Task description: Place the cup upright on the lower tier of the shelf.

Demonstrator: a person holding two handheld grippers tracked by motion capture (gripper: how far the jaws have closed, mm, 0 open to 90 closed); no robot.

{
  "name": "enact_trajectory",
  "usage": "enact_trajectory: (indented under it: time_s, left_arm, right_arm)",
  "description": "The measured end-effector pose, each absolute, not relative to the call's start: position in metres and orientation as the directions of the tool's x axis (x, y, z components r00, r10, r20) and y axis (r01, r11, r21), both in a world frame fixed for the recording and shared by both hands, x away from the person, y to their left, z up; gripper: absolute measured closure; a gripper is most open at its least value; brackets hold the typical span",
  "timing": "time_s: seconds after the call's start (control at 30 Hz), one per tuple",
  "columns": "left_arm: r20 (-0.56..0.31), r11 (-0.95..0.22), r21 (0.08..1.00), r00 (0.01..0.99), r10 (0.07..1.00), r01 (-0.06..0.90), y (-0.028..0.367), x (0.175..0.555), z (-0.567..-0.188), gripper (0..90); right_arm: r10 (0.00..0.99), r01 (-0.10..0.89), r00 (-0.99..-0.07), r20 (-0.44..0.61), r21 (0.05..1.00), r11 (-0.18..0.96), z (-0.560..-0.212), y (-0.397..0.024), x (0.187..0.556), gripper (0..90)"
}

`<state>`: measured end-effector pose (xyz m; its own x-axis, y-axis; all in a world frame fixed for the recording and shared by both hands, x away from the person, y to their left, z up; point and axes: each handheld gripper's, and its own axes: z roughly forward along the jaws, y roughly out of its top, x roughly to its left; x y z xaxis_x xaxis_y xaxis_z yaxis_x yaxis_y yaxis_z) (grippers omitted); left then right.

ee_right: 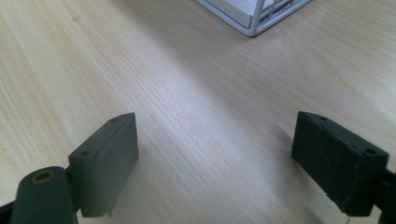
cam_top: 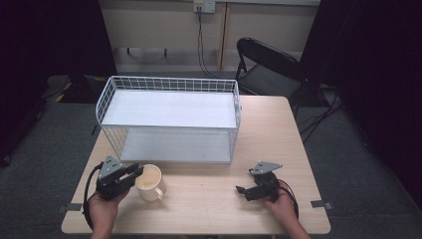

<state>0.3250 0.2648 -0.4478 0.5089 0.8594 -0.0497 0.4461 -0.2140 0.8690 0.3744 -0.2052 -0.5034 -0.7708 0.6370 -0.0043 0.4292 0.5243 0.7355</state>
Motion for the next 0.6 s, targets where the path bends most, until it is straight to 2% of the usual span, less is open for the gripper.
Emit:
enact_trajectory:
  time_s: [0.07, 0.17, 0.6]
  left_arm:
    - [-0.060, -0.202, 0.872, 0.506, 0.861, 0.447, 0.2649, 0.3252, -0.4484, 75.9]
    - [-0.028, -0.235, 0.870, 0.519, 0.854, 0.433, 0.2610, 0.3251, -0.4476, 82.1]
    - [-0.002, -0.240, 0.875, 0.500, 0.866, 0.421, 0.2590, 0.3259, -0.4453, 84.7]
  right_arm:
    - [0.637, 0.430, -0.771, -0.004, 0.735, 0.524, -0.5034, -0.2052, 0.3744, 14.0]
    - [0.637, 0.429, -0.771, -0.004, 0.736, 0.524, -0.5034, -0.2052, 0.3744, 14.0]
    - [0.638, 0.430, -0.770, -0.004, 0.735, 0.524, -0.5034, -0.2052, 0.3744, 14.0]
